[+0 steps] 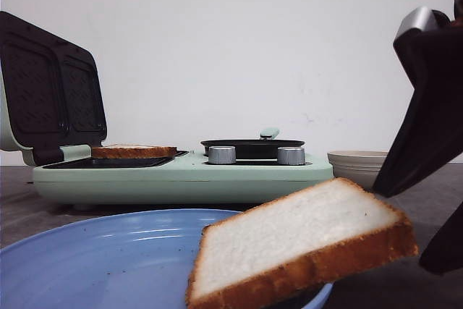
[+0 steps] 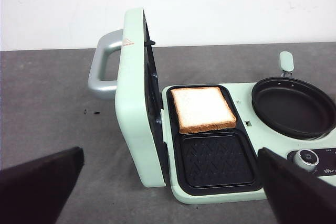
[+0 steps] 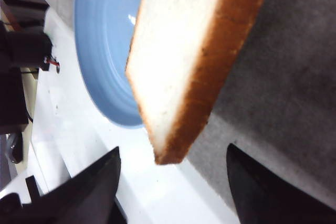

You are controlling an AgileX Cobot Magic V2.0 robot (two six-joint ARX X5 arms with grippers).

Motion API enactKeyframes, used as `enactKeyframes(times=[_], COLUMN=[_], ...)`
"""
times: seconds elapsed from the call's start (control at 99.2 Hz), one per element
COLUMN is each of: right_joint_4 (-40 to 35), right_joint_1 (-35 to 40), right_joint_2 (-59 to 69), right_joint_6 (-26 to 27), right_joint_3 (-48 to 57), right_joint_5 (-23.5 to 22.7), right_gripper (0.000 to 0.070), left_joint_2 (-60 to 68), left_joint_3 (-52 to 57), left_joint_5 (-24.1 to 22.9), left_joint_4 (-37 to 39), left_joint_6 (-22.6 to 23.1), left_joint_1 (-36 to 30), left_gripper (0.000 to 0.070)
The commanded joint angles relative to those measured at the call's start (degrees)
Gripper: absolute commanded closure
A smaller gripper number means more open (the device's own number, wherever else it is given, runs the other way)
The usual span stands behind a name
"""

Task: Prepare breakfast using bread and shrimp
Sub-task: 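Grasp the remaining bread slice on the blue plate with the right gripper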

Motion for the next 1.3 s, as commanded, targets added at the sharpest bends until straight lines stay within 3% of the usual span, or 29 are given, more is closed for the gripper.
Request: enactKeyframes(times=[0.0, 0.232, 0.363, 0.655, 0.726, 0.846, 0.897, 1.29], right_joint_4=[2.80, 5.40, 6.56, 8.17, 8.26, 8.26, 8.24, 11.74], right_joint_1=[0.35, 0.44, 0.52, 0.90, 0.87, 0.90, 0.90, 0.87], right_joint_2=[0.61, 0.61, 0.68, 3.39, 4.31, 4.79, 4.79, 2.97], right_joint_6=[3.43, 4.90, 5.18, 5.14, 5.11, 4.90, 4.90, 4.94], right_joint_3=[-0.48, -1.68, -1.68, -1.68, -1.68, -1.68, -1.68, -0.92], right_joint_5=[-1.38, -2.16, -4.90, -4.98, -4.98, -4.96, -4.98, -6.19], right_gripper=[0.0310, 0.0311, 0.0311, 0.0314, 0.0384, 0.0629, 0.0693, 0.0696], left_joint_2=[0.26, 0.26, 0.24, 0.26, 0.26, 0.26, 0.26, 0.24], left_joint_3=[0.59, 0.59, 0.59, 0.57, 0.57, 0.59, 0.57, 0.57], left_joint_5=[0.09, 0.09, 0.09, 0.09, 0.09, 0.09, 0.07, 0.09], left_joint_4=[0.44, 0.44, 0.44, 0.42, 0.42, 0.15, -0.04, -1.03], left_joint_6=[-0.33, -0.33, -0.33, -0.33, -0.33, -0.31, -0.31, -0.33], left_joint_1=[-0.15, -0.15, -0.15, -0.15, -0.15, -0.15, -0.15, -0.15], left_gripper=[0.0000, 0.0000, 0.0000, 0.0000, 0.0000, 0.0000, 0.0000, 0.0000])
